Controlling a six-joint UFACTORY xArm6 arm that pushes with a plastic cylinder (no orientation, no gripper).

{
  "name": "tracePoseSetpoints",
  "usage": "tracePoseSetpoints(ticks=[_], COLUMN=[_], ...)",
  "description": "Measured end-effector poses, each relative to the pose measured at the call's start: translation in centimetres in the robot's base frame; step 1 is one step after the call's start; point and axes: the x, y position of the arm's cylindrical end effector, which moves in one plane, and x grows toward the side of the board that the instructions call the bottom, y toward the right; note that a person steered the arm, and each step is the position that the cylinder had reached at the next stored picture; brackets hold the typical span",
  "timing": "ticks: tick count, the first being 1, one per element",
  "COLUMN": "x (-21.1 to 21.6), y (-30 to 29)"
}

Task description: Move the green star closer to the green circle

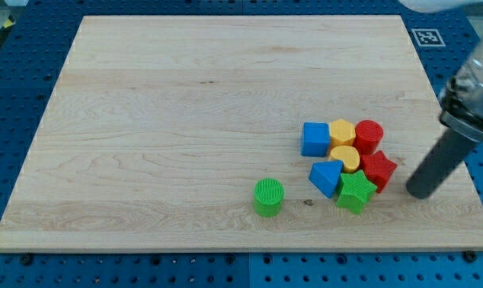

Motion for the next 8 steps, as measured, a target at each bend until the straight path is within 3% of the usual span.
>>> tracePoseSetpoints(ticks=[2, 3, 8], x=[-3.3, -3.2, 2.9], y=[-5.9, -5.1, -5.5])
